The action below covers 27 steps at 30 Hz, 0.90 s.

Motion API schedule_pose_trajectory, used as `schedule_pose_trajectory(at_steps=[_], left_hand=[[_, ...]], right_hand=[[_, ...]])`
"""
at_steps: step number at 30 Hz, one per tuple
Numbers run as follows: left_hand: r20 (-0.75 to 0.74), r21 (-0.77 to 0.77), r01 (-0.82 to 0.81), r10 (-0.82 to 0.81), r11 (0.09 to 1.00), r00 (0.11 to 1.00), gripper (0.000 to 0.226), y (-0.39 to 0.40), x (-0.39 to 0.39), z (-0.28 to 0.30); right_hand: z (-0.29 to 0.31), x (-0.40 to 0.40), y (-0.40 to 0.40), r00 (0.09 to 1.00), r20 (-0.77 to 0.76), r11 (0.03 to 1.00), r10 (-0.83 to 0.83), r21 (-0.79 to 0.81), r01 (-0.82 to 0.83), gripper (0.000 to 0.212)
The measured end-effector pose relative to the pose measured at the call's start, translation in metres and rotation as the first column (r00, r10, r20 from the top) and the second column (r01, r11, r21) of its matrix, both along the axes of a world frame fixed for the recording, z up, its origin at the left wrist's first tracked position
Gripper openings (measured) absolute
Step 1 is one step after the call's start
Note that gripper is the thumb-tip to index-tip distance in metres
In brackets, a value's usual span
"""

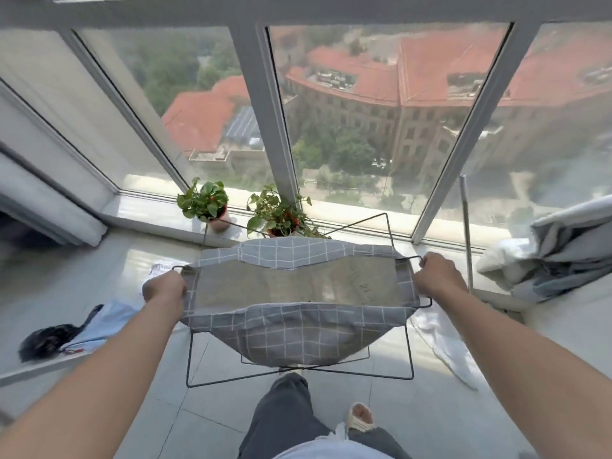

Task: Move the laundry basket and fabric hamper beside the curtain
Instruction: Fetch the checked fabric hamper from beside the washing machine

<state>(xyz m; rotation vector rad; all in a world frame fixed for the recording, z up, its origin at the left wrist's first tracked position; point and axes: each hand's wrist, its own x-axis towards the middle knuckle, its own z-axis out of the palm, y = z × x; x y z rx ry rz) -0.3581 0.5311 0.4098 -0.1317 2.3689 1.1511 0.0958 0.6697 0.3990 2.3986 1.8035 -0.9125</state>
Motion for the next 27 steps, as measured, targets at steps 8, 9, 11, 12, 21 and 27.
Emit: schedule_pose_trajectory(at_steps=[8,9,11,12,21,27], left_hand=[[-0.132,0.099,-0.064,0.077,0.993,0.988,0.01,-0.04,-0.026,0.049],[-0.142,0.1,-0.07,0.084,0.993,0.986,0.01,-0.043,-0.03,0.057],[-0.162,0.109,-0.107,0.124,0.988,0.979,0.011,-0.049,-0.049,0.068],[-0.171,0.12,-0.132,0.151,0.984,0.974,0.01,-0.051,-0.061,0.072],[-0.252,0.105,-0.241,0.26,0.965,0.932,0.01,-0.042,-0.185,0.105],[-0.247,0.122,-0.308,0.33,0.943,0.911,0.011,-0.035,-0.276,0.112]], right_hand=[[0.022,-0.046,0.012,0.94,0.0,0.94,0.34,-0.006,-0.34,0.046],[0.024,-0.057,0.014,0.941,-0.037,0.941,0.337,-0.003,-0.337,0.045],[0.028,-0.083,0.019,0.943,-0.103,0.948,0.315,-0.01,-0.318,0.039],[0.03,-0.096,0.022,0.944,-0.137,0.953,0.299,-0.01,-0.304,0.033],[0.062,-0.238,0.064,0.775,-0.629,0.931,0.057,-0.246,-0.269,0.015],[0.068,-0.349,0.107,0.756,-0.653,0.927,0.052,-0.251,-0.28,0.037]])
